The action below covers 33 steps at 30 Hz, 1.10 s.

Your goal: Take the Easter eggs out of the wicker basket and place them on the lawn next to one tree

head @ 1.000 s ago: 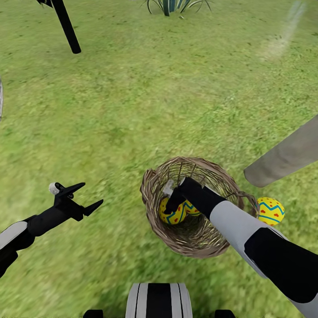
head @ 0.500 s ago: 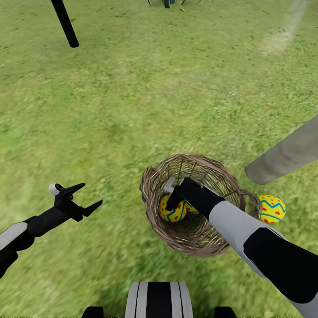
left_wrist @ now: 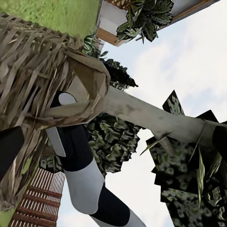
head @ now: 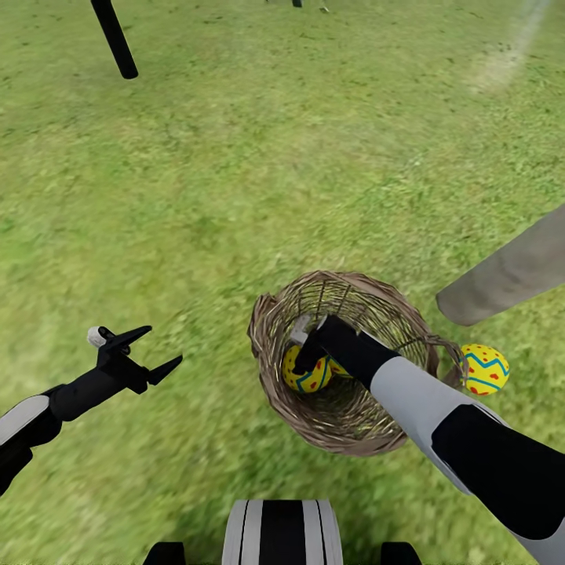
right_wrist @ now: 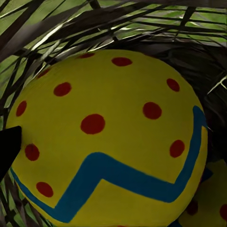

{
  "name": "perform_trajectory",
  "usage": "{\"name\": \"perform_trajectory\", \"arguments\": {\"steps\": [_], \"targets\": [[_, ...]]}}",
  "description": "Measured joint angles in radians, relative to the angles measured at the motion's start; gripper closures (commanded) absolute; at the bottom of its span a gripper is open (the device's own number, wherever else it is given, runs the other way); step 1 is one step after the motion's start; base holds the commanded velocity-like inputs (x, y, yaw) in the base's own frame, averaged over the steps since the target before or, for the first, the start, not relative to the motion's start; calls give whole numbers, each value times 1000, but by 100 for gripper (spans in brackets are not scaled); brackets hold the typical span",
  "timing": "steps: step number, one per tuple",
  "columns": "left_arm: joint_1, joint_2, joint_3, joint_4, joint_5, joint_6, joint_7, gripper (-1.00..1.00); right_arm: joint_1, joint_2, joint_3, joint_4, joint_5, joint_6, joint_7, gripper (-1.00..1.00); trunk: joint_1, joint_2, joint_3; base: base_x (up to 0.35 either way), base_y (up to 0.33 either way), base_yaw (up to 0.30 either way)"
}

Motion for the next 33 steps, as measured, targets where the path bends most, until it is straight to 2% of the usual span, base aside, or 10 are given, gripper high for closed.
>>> {"name": "perform_trajectory", "arguments": {"steps": [2,9,10,23,33], "targets": [[0,0,0,1,-1,0,0,-100,0,-2,-1,0,-14,4,2,-100,1,0,-8,0,0,0],[0,0,0,1,0,1,1,-100,-1,-2,-1,-26,-15,6,3,-100,2,-2,-23,0,0,0],[0,0,0,1,0,1,0,-100,-1,-2,0,-24,-16,6,3,100,2,-2,-23,0,0,0],[0,-2,-1,2,0,0,-1,-100,0,-2,1,-45,-10,3,2,100,3,-2,-31,0,0,0],[0,-3,-3,1,0,0,-1,-100,0,-3,-2,3,-20,2,2,100,1,-1,-12,0,0,0]]}}
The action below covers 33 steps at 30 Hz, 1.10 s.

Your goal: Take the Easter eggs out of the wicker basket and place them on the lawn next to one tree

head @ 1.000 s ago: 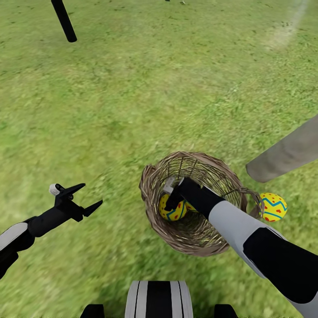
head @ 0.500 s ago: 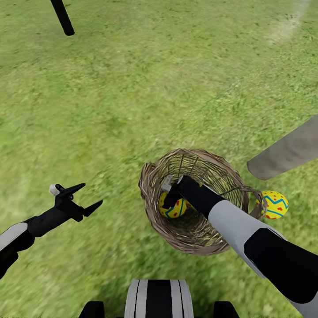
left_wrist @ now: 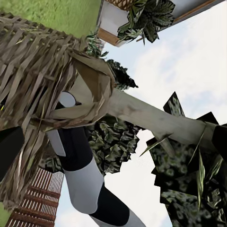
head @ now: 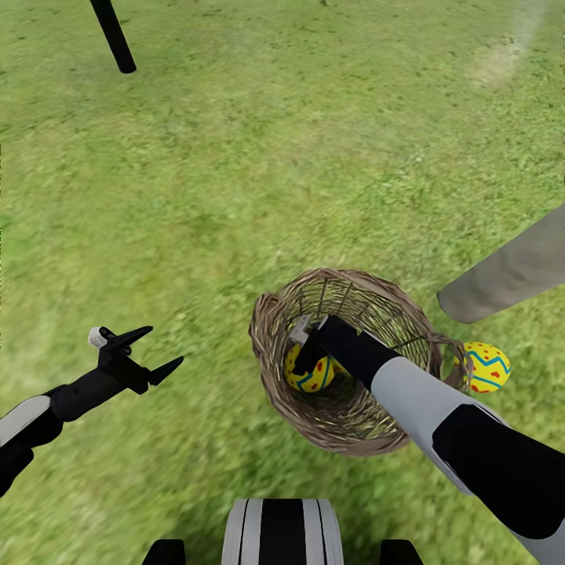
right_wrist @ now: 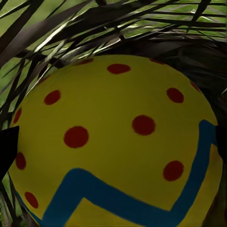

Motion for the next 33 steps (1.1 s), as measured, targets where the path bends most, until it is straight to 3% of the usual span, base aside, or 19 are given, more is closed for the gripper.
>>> {"name": "perform_trajectory", "arguments": {"steps": [10,33], "targets": [[0,-1,0,0,0,0,0,-100,0,-1,2,17,12,-4,-1,100,-1,1,8,0,0,0],[0,-1,0,1,0,0,2,-100,4,-7,7,14,24,-9,15,100,-11,6,97,0,0,0]]}}
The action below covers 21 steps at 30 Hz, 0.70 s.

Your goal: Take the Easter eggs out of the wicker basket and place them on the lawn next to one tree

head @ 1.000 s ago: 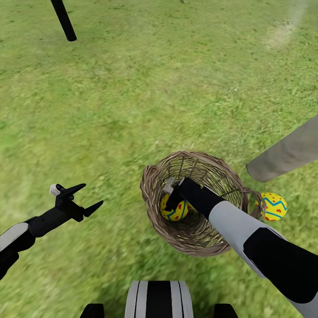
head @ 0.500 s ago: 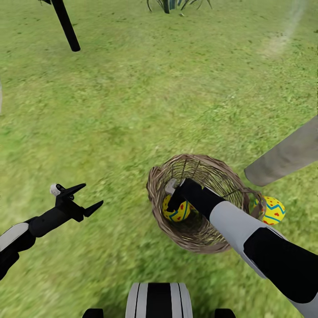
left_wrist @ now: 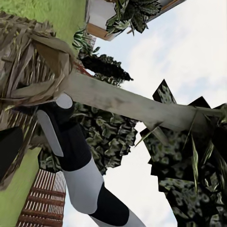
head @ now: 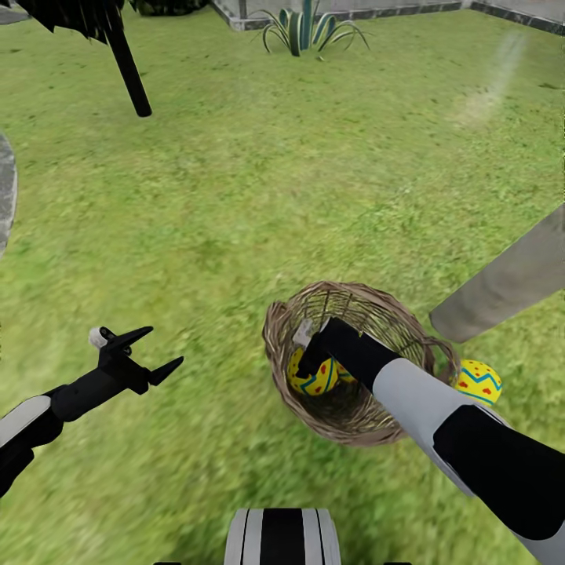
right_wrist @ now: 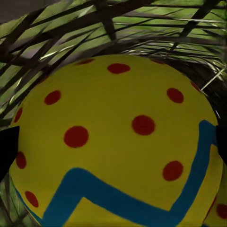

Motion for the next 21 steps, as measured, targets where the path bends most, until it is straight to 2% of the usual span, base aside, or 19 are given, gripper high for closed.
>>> {"name": "perform_trajectory", "arguments": {"steps": [5,10,13,21], "targets": [[0,1,0,22,-2,5,2,-100,0,-2,0,0,-1,0,0,100,-2,1,19,-1,0,0],[0,1,0,28,-3,6,3,-100,0,-3,0,0,2,-1,0,100,-4,2,39,-128,0,0],[0,0,-1,75,-3,8,2,-100,0,-7,0,0,3,-1,0,100,-6,3,50,-6,0,0],[0,-1,-1,79,-3,8,2,-100,0,-8,0,0,3,-1,0,100,-9,5,81,-99,0,0]]}}
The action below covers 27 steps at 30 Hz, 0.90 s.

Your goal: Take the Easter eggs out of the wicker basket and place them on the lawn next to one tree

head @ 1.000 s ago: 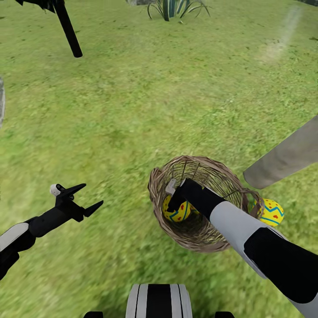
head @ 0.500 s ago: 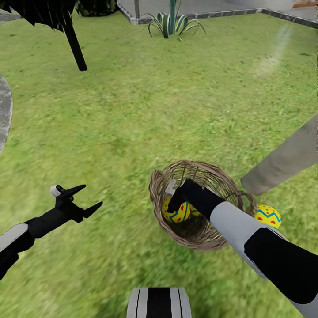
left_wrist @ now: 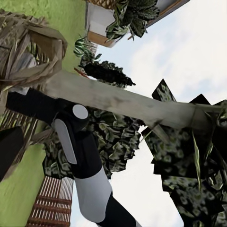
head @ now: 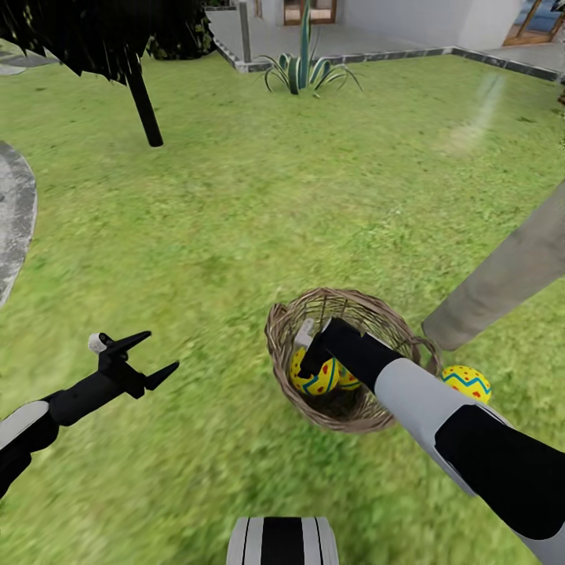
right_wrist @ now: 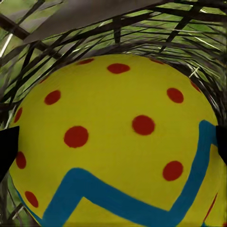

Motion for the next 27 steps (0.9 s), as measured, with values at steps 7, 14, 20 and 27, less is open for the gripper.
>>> {"name": "perform_trajectory", "arguments": {"steps": [7,14,20,27], "targets": [[0,0,0,1,0,0,0,-100,2,-3,-1,-1,89,1,-1,100,-3,2,27,-1,0,0],[0,0,0,1,0,0,0,-100,1,-63,-4,-19,97,1,41,100,-6,3,54,0,0,0],[0,0,0,1,0,0,0,-100,1,-120,-14,-96,89,7,110,100,-9,5,77,0,0,0],[1,-4,0,1,1,-3,0,-100,1,-173,-57,-215,85,10,209,100,-9,5,81,0,0,0]]}}
